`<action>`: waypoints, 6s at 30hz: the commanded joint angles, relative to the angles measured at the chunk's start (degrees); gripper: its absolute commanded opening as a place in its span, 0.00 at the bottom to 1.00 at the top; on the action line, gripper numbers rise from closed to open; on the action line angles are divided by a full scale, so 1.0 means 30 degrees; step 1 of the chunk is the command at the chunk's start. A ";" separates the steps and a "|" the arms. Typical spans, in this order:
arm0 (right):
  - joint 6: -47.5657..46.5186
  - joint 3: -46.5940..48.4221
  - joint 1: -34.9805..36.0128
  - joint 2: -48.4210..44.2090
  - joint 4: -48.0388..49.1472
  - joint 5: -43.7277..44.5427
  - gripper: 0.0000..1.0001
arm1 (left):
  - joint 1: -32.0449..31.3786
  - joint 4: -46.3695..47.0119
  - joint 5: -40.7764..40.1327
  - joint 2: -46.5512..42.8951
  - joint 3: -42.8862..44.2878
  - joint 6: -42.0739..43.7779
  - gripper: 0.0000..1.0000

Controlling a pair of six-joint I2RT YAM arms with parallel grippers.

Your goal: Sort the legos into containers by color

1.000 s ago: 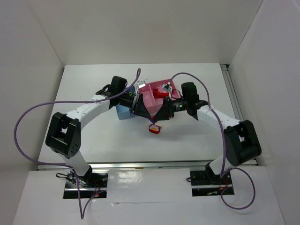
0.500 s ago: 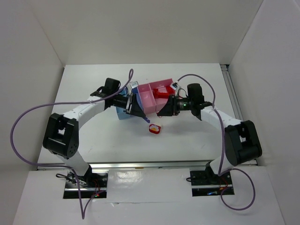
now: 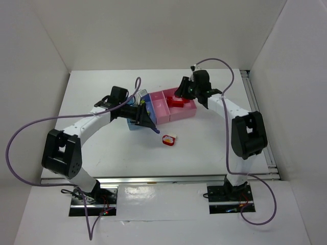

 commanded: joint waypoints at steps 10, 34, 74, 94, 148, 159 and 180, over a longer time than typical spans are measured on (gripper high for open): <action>-0.1240 0.3638 0.0366 0.3267 -0.2345 0.3761 0.68 | 0.0192 -0.0544 -0.3459 -0.1484 0.0741 -0.0761 0.00; 0.0020 -0.5266 -0.0366 -0.8921 -0.3021 0.8448 0.79 | 0.0980 -0.6404 -1.8515 0.3086 0.7804 -0.4042 0.00; -0.2063 -0.6643 0.7482 -0.2268 -0.2228 0.0362 0.65 | -0.4083 -0.5966 -1.6467 -0.2944 0.1859 -0.4980 0.82; -0.1504 -0.6674 0.9331 -0.3589 -0.3402 0.2082 0.62 | -0.4262 -0.4353 -1.5005 -0.1340 -0.1574 -0.5627 0.79; -0.1240 -1.0071 0.9683 -0.3704 -0.1820 0.6251 0.26 | -0.5258 -0.3503 -1.4533 0.3993 -0.1748 -0.4924 0.55; -0.1064 -1.0454 0.9507 -0.4087 -0.2344 0.6483 0.26 | -0.4584 -0.3328 -1.4970 0.3995 -0.1925 -0.4396 0.51; -0.1035 -0.9135 0.8309 -0.5962 -0.3312 0.6280 0.26 | -0.4408 -0.5727 -1.5263 0.1243 0.1382 -0.4572 0.54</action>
